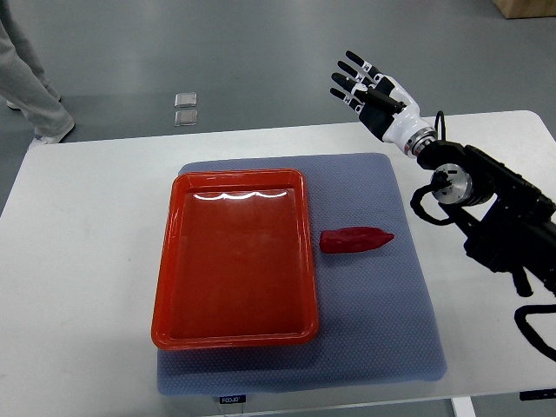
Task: Place red pepper on red tray
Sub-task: 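Swing the right hand over the table toward the red pepper, then lower the right hand down onto the red pepper beside the tray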
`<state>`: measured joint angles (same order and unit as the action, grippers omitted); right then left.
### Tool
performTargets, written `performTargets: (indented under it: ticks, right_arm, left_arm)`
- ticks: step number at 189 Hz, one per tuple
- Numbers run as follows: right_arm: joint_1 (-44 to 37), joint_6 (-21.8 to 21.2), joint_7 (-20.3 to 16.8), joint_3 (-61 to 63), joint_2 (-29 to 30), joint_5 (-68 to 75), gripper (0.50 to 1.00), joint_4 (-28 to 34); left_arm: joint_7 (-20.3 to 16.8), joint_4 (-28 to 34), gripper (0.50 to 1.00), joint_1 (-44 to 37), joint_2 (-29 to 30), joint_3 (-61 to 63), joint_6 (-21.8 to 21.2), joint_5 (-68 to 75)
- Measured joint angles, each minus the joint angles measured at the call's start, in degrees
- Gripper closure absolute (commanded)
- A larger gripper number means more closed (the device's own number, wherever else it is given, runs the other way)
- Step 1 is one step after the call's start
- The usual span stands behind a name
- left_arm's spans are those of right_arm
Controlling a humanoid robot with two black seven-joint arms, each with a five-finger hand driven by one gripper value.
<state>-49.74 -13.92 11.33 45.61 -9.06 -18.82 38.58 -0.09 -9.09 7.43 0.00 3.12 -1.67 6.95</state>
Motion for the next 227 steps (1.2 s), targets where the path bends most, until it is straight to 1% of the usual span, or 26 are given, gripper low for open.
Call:
performTargets:
  ticks: [9, 27, 45, 68, 98, 131, 160, 184, 227]
  right_arm:
    - [-2.12, -0.67, -0.85, -3.60, -1.88, -3.96, 0.589, 0.28]
    - [-7.54, -3.40, -4.39, -13.41, -5.94, -11.55, 0.589, 2.26]
    - [-13.42, -5.46, -8.07, -25.77, -10.07, -16.41, 0.589, 6.90]
    - [-19.06, -6.09, -10.44, -37.66, -12.00, -18.07, 0.589, 11.36]
    - [-20.65, -6.13, -13.02, -42.87, -13.37, -18.16, 0.589, 16.62]
    - [-17.06, -4.88, -12.99, -42.56, -19.27, -17.61, 0.589, 24.49]
    - [-12.98, -2.90, -12.65, -41.41, -24.76, -17.98, 0.591, 30.84]
    - [-10.38, 0.14, -11.82, -41.32, -26.09, -19.06, 0.593, 33.18]
    - [-6.74, 5.58, -9.18, -41.28, -25.95, -23.96, 0.603, 34.08]
  left_arm:
    - [0.00, -0.08, 0.500, -0.03, 0.00, -0.03, 0.00, 0.00]
    - [-0.01, -0.21, 0.500, -0.04, 0.00, -0.03, 0.01, 0.00]
    - [0.05, -0.25, 0.500, -0.05, 0.00, 0.05, 0.20, 0.02]
    - [0.16, -0.32, 0.500, -0.05, 0.00, 0.12, 0.40, 0.08]
    - [0.18, -0.28, 0.500, -0.05, 0.00, 0.13, 0.46, 0.09]
    - [0.33, 0.09, 0.500, -0.05, 0.00, 0.12, 0.75, 0.09]
    - [0.66, -0.22, 0.500, -0.05, 0.00, 0.05, 0.88, 0.06]
    - [0.78, -0.22, 0.500, -0.05, 0.00, 0.04, 0.90, 0.01]
    - [0.88, 0.11, 0.500, -0.16, 0.00, 0.04, 0.89, 0.02]
